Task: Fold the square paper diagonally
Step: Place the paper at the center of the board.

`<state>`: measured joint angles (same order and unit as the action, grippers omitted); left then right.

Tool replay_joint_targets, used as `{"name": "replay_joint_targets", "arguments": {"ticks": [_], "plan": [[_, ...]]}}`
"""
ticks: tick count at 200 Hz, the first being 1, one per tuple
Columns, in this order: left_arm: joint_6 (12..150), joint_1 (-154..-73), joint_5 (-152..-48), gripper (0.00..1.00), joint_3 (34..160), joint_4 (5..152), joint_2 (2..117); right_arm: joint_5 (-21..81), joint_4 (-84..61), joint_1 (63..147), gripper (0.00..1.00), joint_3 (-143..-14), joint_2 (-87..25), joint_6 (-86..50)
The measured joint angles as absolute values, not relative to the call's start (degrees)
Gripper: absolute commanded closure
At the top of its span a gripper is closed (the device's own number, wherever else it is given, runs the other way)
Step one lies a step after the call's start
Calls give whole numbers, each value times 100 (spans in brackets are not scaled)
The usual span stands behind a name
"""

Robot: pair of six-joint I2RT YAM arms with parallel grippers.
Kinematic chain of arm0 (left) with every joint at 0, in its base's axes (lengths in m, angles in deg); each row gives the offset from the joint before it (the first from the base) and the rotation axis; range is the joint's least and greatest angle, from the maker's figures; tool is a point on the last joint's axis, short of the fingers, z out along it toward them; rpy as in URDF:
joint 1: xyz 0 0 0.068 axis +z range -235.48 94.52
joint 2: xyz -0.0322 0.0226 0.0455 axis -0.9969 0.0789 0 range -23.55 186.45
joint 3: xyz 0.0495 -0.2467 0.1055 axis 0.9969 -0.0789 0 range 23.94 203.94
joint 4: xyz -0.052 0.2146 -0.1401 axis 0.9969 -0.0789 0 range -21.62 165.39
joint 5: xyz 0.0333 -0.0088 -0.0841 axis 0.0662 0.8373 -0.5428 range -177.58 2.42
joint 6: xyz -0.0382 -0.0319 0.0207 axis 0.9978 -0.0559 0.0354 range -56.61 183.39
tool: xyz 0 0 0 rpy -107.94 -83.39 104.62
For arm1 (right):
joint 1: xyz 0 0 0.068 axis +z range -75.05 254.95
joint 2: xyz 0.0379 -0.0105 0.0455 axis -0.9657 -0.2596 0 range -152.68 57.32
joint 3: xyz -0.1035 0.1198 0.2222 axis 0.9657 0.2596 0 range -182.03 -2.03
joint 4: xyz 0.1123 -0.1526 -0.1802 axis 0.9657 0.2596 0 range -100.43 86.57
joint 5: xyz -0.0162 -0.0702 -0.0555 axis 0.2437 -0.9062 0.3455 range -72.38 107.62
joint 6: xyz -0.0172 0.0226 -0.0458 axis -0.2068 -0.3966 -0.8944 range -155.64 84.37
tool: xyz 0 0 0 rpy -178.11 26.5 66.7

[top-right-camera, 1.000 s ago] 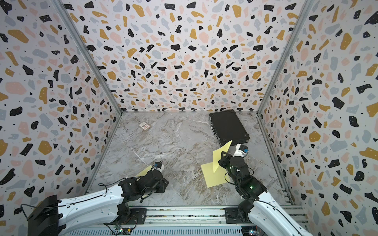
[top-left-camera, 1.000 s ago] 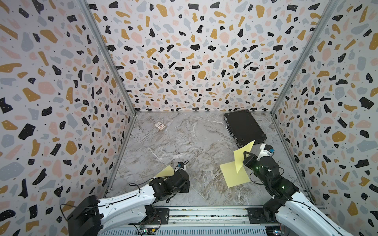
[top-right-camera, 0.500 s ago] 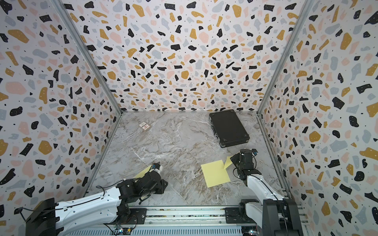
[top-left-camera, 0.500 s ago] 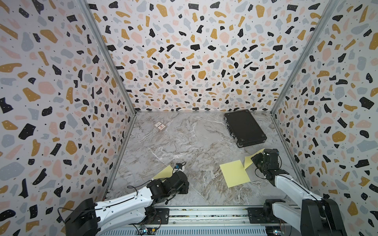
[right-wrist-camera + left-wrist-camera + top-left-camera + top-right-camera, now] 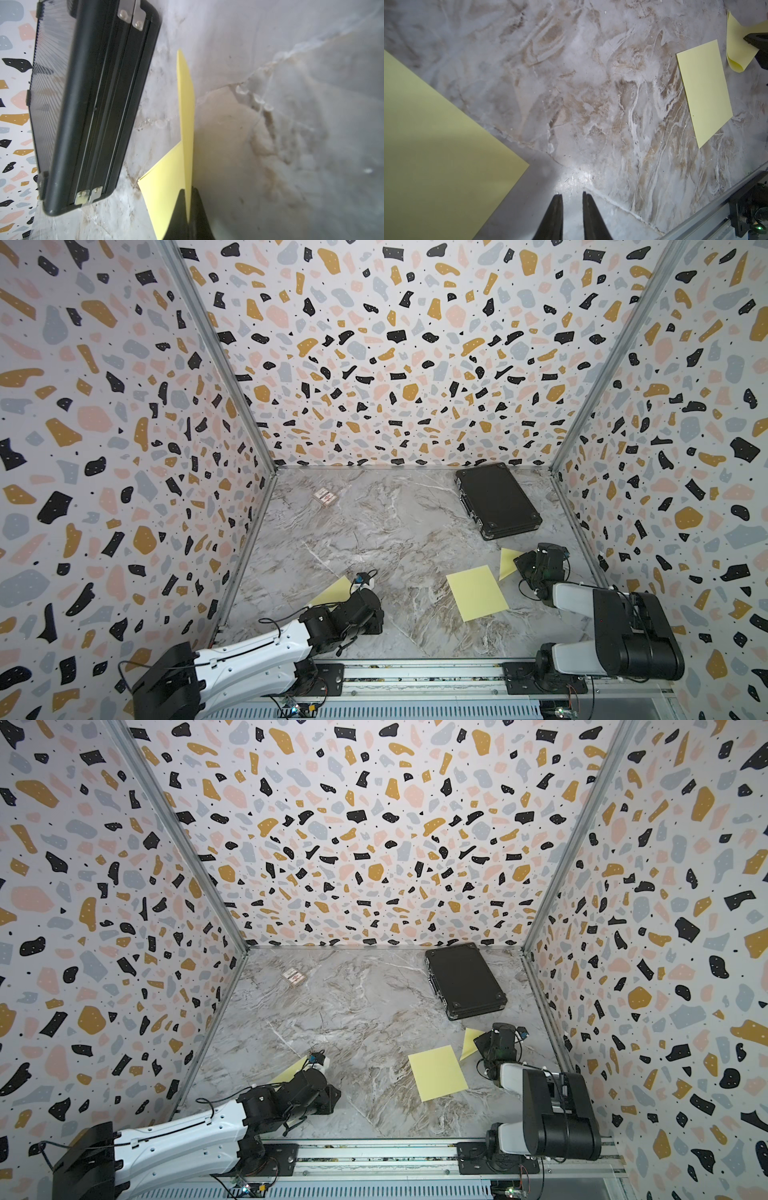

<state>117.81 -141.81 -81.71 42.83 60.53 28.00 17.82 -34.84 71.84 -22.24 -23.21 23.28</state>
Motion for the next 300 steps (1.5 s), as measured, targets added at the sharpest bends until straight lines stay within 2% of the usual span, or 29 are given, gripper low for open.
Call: {"name": "replay_joint_targets", "arguments": {"ticks": [61, 216, 286, 300], "plan": [[11851, -14181, -8176, 78, 4163, 6139, 2815, 1820, -4113, 7184, 100, -2517, -3049, 2623], [11855, -14181, -8180, 78, 4099, 6346, 3062, 1848, -4080, 7234, 100, -2959, -3115, 3038], [11853, -14181, -8235, 78, 4084, 6357, 3202, 1857, -4268, 7240, 100, -3039, -3633, 3108], [11853, -14181, -8239, 78, 4084, 6359, 3222, 1874, -4312, 7240, 93, -3042, -3652, 3113]]}}
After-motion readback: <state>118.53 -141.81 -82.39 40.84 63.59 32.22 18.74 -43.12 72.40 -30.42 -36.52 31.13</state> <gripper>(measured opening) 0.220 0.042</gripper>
